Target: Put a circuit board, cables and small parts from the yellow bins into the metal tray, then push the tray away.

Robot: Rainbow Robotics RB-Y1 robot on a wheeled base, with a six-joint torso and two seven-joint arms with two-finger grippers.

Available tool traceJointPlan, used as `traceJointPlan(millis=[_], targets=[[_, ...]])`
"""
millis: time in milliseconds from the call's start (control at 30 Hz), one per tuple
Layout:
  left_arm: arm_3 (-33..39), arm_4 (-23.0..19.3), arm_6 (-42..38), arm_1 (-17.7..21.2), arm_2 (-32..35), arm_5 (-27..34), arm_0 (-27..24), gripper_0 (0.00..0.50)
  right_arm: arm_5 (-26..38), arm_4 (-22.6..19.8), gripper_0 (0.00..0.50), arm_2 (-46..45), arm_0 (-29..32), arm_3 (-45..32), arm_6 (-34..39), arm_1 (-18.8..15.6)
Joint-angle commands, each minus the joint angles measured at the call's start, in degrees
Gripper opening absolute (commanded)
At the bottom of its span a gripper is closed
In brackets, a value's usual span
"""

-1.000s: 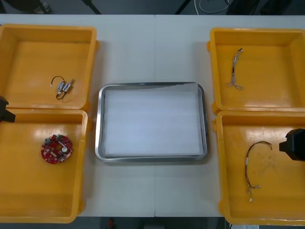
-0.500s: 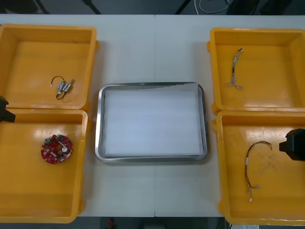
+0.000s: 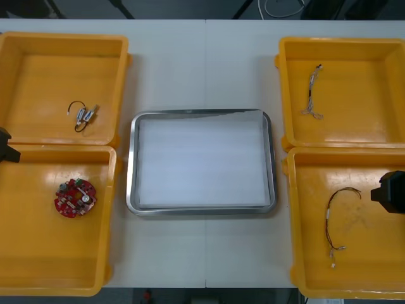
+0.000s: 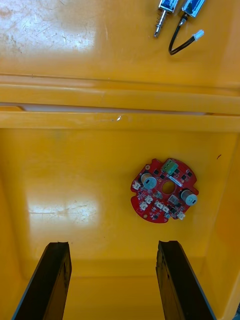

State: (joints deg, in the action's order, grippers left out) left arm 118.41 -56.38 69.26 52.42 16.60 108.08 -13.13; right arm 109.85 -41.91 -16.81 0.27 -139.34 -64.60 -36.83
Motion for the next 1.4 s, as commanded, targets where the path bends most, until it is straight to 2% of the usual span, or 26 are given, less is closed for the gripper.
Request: traceJointPlan(millis=[33, 333, 367, 400, 567, 767, 967, 1167, 1300, 1400], targets=[[1.5, 0.0, 6.6, 2.6, 1.8, -0.4, 1.2, 0.5, 0.2, -0.1, 0.5, 0.6, 1.0, -1.3, -1.7, -2.0], [1.5, 0.0, 6.6, 2.6, 1.8, -0.4, 1.2, 0.5, 0.2, -0.1, 0.5, 0.6, 1.0, -1.3, -1.7, -2.0], [0.5, 0.0, 3.2, 0.5, 0.4, 1.9, 2.7, 0.5, 0.2, -0.1, 0.5, 0.6, 1.0, -1.3, -1.7, -2.0], [0.5, 0.0, 3.3, 0.1, 0.4, 1.9, 2.8, 0.5, 0.2, -0.1, 0.5, 0.6, 1.0, -1.3, -1.7, -2.0], [0.5, -0.3, 3.9, 0.2, 0.4, 1.9, 2.7, 0.5, 0.2, 0.3, 0.5, -0.5, -1.8, -2.0, -1.6, -2.5], [0.5, -0.3, 4.9, 0.2, -1.5, 0.8, 2.7, 0.5, 0.2, 1.0, 0.5, -0.6, -1.4, -2.6, -1.6, -0.3], [0.5, 0.8, 6.2, 0.2, -4.7, -2.3, 2.7, 0.5, 0.2, 3.6, 0.5, 0.7, -1.3, -2.6, -1.6, 3.8], [0.5, 2.2, 7.0, 0.3, -7.8, -4.5, 2.7, 0.5, 0.2, 10.2, 0.5, 5.0, 0.3, -2.6, -1.6, 5.8], [0.5, 4.6, 7.5, 0.2, -11.2, -6.5, 2.7, 0.5, -4.6, 13.5, 0.5, 8.6, 3.0, -1.6, -1.5, 6.1], [0.5, 6.5, 7.3, 0.3, -13.5, -8.3, 2.7, 0.5, -7.8, 14.3, 0.5, 10.3, 4.0, 0.1, -1.2, 6.3]])
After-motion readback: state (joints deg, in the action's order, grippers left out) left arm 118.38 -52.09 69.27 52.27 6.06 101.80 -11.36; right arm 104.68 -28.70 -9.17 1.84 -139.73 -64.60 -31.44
